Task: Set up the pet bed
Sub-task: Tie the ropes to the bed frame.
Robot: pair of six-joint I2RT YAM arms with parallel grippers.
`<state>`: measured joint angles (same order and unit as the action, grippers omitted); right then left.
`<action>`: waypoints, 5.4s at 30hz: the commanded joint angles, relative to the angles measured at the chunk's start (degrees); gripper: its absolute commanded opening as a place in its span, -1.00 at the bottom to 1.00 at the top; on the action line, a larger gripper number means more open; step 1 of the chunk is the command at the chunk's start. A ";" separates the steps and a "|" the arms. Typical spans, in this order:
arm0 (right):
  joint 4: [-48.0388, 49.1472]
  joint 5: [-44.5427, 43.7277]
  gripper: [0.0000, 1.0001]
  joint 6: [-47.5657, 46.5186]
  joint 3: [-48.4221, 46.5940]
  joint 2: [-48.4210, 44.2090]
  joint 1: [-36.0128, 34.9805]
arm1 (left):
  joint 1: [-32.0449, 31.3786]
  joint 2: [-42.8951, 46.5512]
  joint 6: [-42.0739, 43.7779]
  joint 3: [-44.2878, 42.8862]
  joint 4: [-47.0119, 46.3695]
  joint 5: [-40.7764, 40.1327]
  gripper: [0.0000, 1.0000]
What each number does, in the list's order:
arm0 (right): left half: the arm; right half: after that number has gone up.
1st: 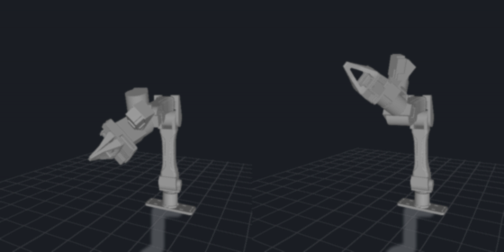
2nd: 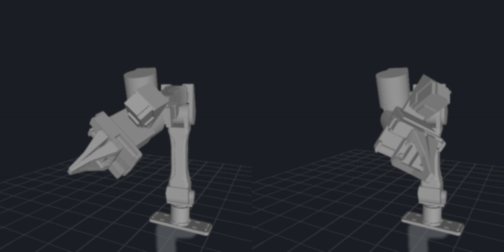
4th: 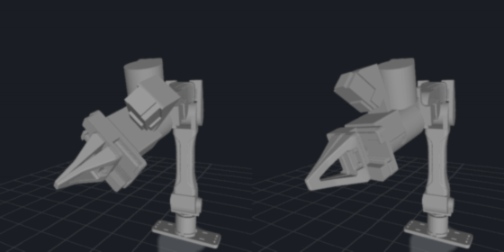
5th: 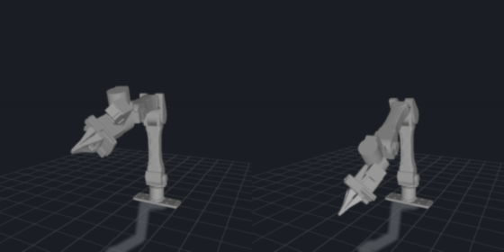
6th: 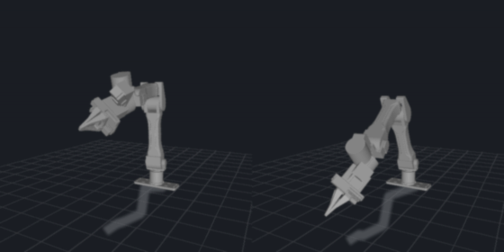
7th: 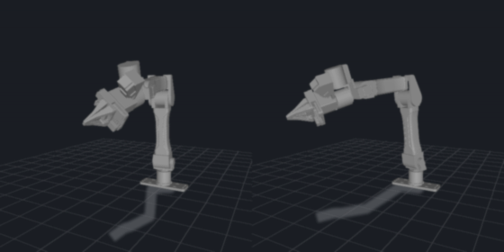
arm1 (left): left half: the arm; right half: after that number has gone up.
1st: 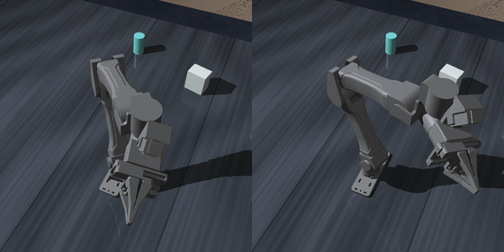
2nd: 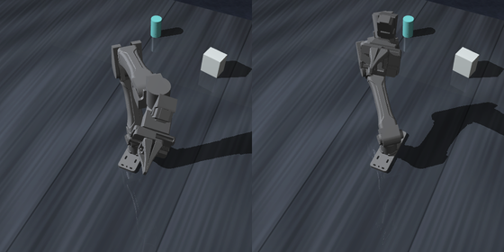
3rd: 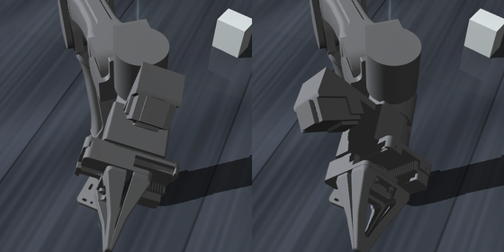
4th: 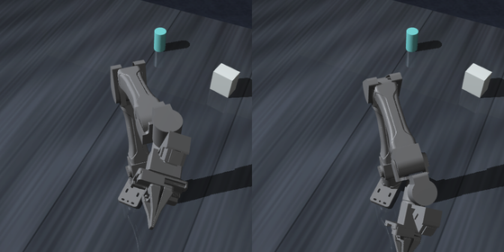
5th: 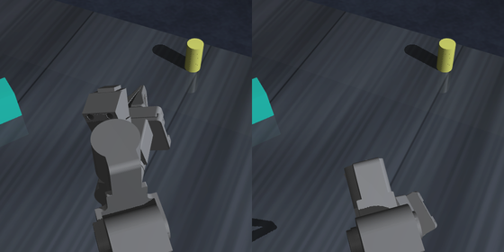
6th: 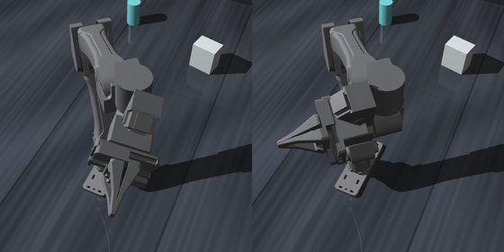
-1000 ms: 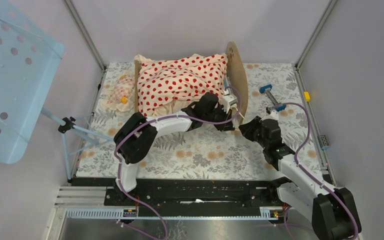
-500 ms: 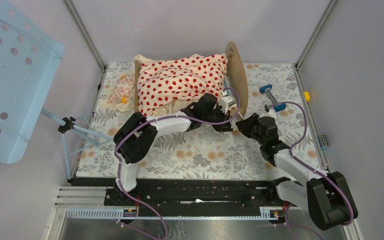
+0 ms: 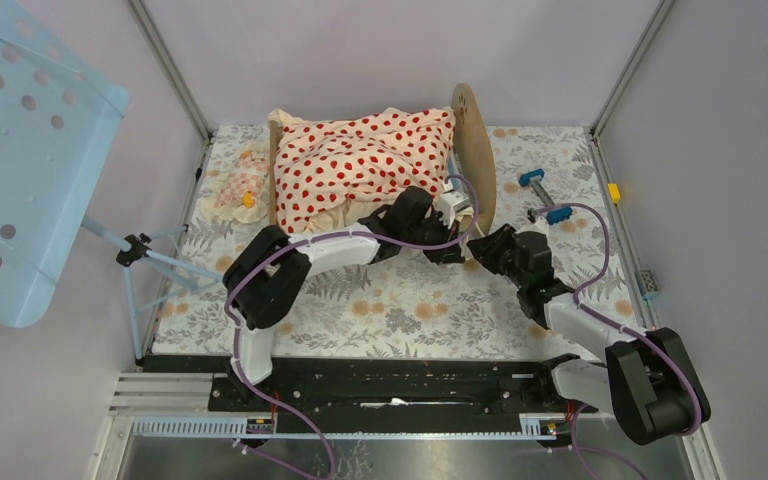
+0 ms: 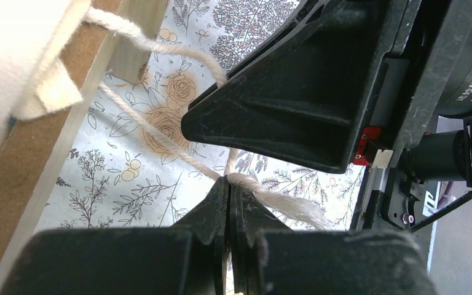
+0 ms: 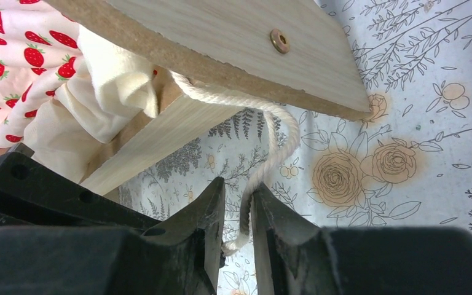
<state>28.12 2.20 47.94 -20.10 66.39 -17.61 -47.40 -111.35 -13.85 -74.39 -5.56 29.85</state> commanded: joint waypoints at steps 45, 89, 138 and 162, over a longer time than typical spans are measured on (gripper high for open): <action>0.71 3.61 -0.74 -13.79 1.38 -10.45 0.21 | 1.22 -1.88 -3.45 -8.98 4.43 0.63 -1.00; 1.56 7.64 -0.83 -21.47 3.18 -22.22 0.25 | 2.57 -12.80 -8.39 -16.98 5.28 -2.60 -1.00; -9.51 -3.76 -0.22 -27.85 -0.54 -19.09 0.20 | 2.40 -15.71 -8.17 -18.08 6.69 -2.44 -1.00; -4.61 0.31 -0.08 -35.31 -2.09 -10.29 0.20 | 2.40 -15.03 -7.60 -17.63 6.89 -1.95 -1.00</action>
<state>21.26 3.51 14.52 -20.18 54.76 -17.23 -46.09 -125.40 -22.28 -92.53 0.34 30.00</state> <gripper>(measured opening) 0.457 0.013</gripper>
